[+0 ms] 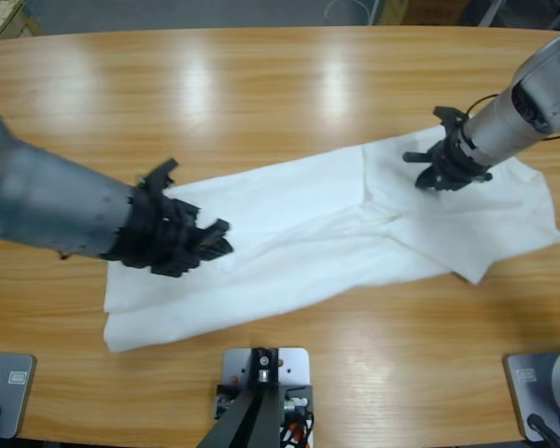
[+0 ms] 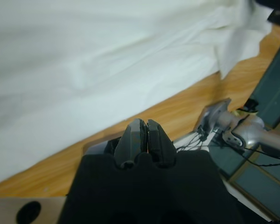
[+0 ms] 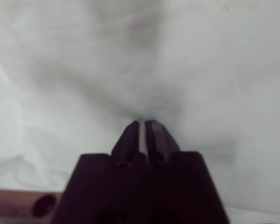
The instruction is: Fold clothes
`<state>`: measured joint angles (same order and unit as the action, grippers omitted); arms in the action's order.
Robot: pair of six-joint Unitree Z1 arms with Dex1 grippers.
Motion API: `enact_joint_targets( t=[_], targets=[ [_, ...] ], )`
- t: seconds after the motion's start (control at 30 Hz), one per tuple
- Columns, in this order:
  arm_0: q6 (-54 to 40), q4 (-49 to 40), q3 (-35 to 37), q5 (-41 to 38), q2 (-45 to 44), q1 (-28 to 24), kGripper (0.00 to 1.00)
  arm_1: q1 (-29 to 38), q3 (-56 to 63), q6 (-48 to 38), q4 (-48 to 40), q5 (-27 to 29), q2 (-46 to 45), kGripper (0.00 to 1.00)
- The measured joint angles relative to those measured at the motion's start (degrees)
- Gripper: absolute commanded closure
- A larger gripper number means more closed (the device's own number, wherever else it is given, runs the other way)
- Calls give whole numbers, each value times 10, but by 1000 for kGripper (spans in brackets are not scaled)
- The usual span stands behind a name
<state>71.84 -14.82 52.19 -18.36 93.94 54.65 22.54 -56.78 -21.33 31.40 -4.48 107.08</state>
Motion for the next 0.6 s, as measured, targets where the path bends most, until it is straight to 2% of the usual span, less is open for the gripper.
enact_joint_targets(
  t=[0.03, 0.07, 0.17, 0.2, 0.23, 0.33, 0.47, 0.5, 0.57, 0.6],
  targets=[
    [0, -13, -3, 9, -17, -2, 1000, 0, -1, 0, 20, 6, -4, 0],
    [0, -24, -11, 17, -36, -7, 958, 0, -3, 0, 41, 10, -9, 0],
    [0, -40, -73, 25, -90, -28, 192, -1, -26, 1, 103, 6, -37, 0],
    [0, -42, -97, 25, -105, -32, 33, -2, -35, 4, 118, -8, -52, 0],
    [0, -43, -119, 25, -116, -34, 4, -2, -44, 9, 133, -27, -70, 0],
    [0, -29, -178, 29, -136, -35, 0, -2, -53, 19, 164, -89, -108, 0],
    [-8, 53, -251, 30, -139, -45, 8, 6, -54, 22, 194, -122, -141, 0],
    [-12, 82, -273, 30, -139, -50, 28, 8, -54, 22, 201, -124, -151, 0],
    [-24, 138, -319, 27, -139, -71, 136, 10, -54, 17, 213, -126, -176, 0],
    [-31, 158, -338, 24, -139, -88, 146, 10, -54, 13, 219, -128, -190, 0]
  ],
)
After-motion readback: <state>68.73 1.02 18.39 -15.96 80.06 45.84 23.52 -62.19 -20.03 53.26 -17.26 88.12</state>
